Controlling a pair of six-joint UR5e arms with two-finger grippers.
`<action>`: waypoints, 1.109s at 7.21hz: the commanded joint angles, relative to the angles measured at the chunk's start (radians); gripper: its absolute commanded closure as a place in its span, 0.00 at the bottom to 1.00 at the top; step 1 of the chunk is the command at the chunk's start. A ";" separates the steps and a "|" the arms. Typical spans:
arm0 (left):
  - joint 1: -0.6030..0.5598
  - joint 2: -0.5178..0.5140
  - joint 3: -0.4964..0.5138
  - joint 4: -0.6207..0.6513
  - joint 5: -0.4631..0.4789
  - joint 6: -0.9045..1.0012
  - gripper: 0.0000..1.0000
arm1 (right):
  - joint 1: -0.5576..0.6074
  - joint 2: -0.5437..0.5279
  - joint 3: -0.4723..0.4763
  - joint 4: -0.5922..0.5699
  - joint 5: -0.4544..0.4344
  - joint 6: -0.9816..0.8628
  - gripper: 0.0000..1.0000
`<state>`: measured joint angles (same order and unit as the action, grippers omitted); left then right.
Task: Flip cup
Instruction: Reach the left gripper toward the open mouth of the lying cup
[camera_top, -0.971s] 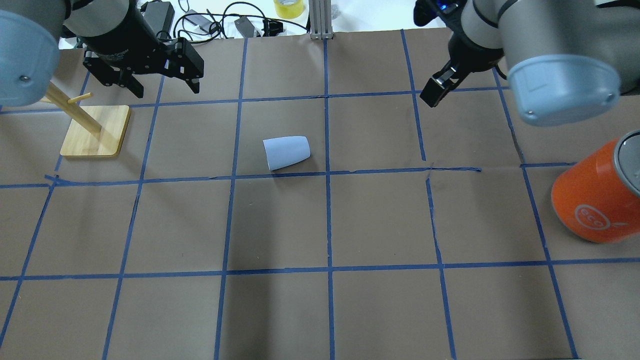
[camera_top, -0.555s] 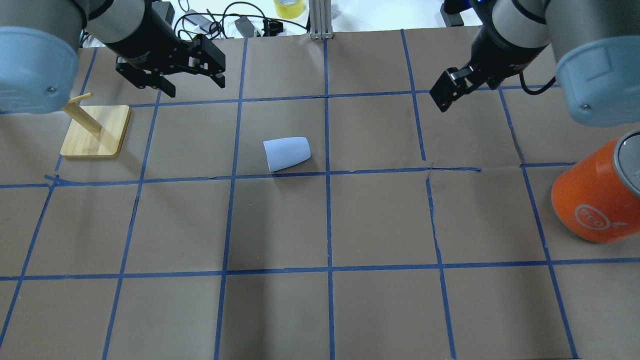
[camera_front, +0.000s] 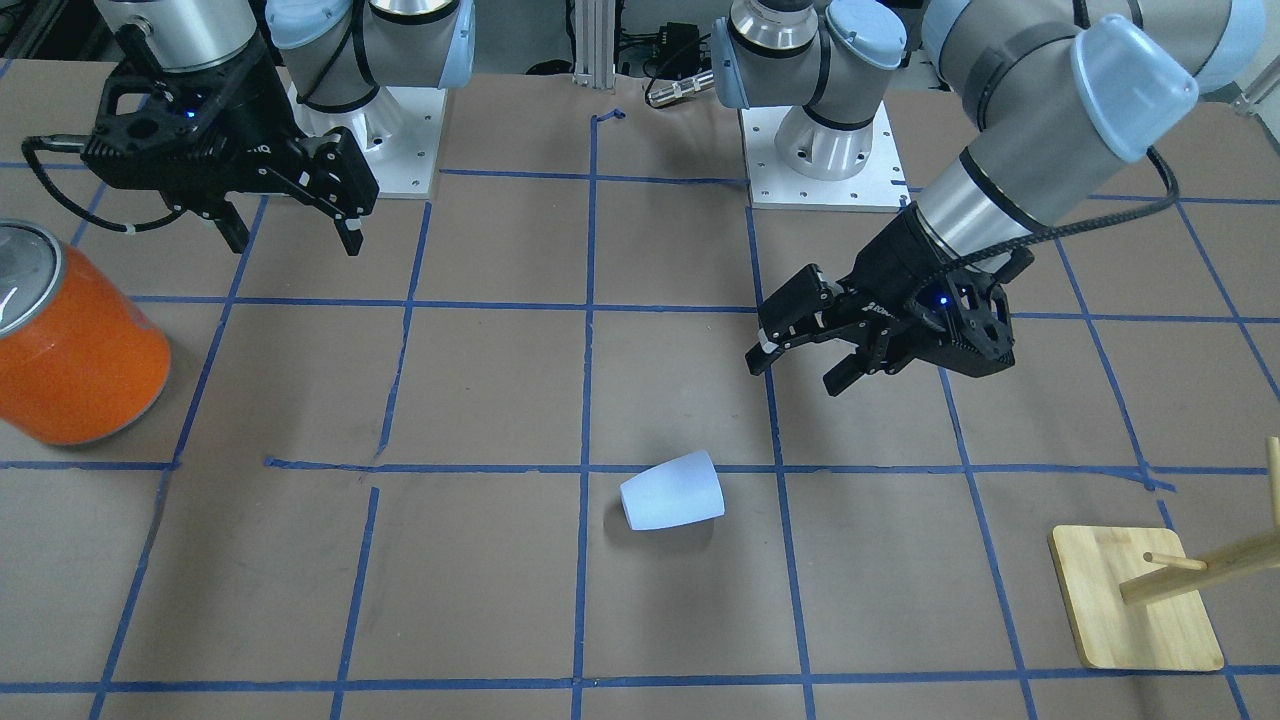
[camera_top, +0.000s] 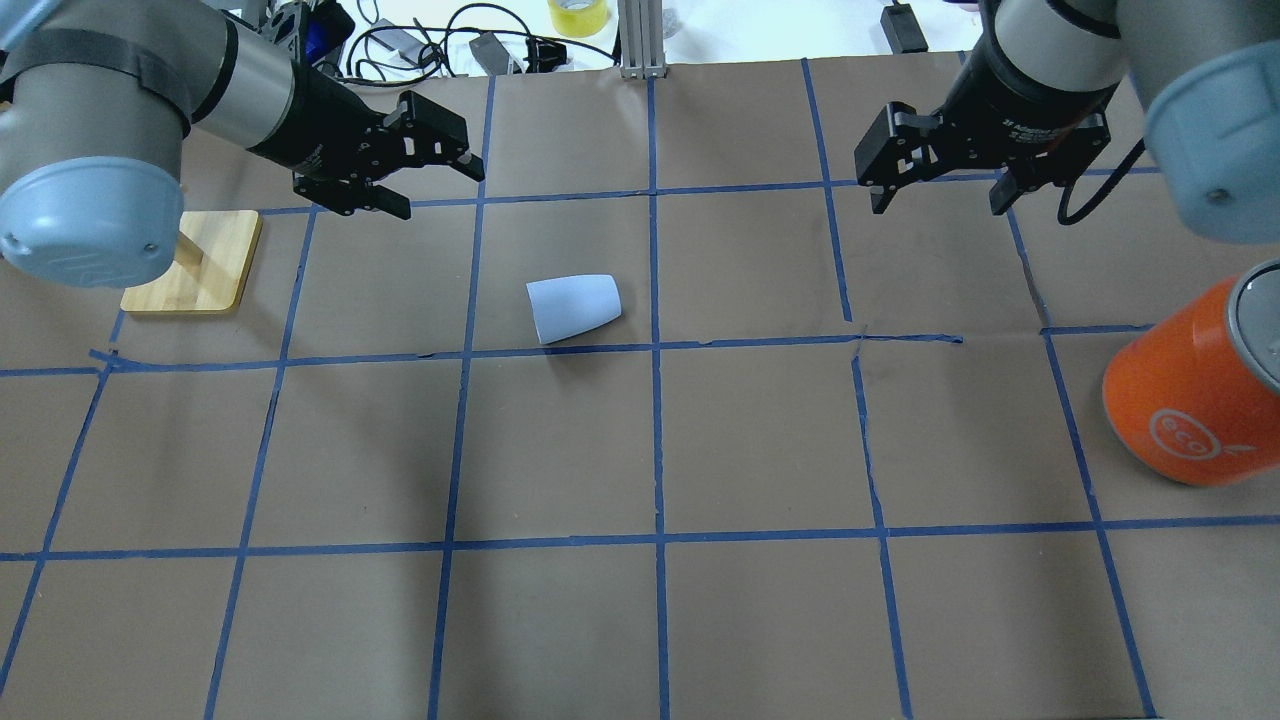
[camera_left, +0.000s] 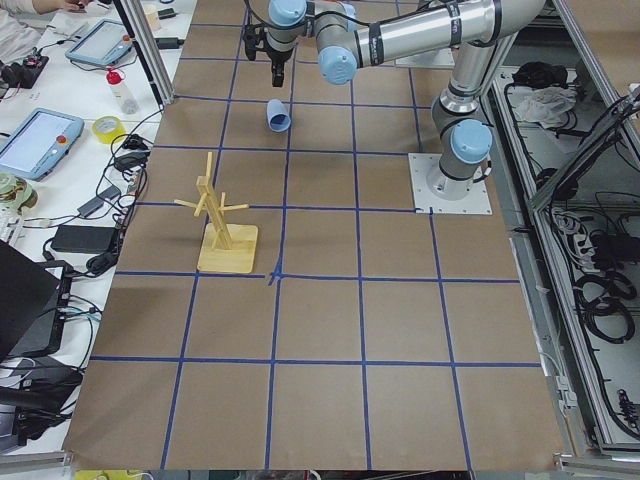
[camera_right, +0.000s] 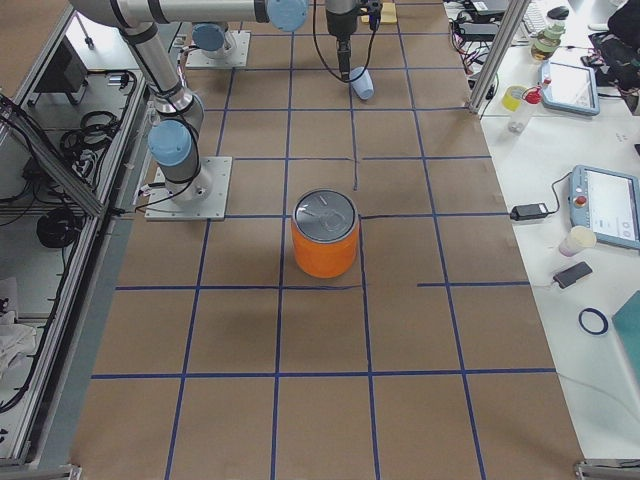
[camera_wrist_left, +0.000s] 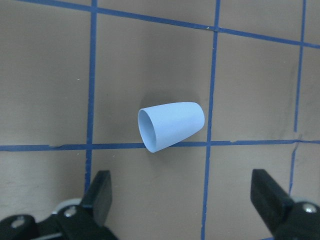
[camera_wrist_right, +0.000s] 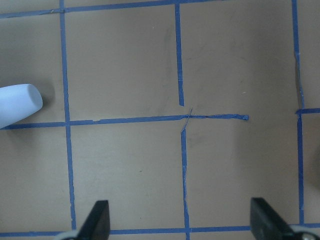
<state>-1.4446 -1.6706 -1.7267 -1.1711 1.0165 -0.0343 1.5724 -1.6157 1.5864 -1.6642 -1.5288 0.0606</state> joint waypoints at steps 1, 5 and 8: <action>0.029 -0.055 -0.028 0.030 -0.102 0.005 0.00 | 0.003 0.142 -0.221 0.202 -0.002 0.060 0.00; 0.099 -0.121 -0.257 0.294 -0.368 0.123 0.00 | 0.026 0.200 -0.296 0.271 -0.016 0.039 0.00; 0.101 -0.213 -0.260 0.286 -0.392 0.278 0.00 | 0.026 0.175 -0.197 0.116 -0.013 -0.077 0.00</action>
<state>-1.3453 -1.8433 -1.9843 -0.8844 0.6320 0.1792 1.5983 -1.4316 1.3527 -1.4738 -1.5424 0.0036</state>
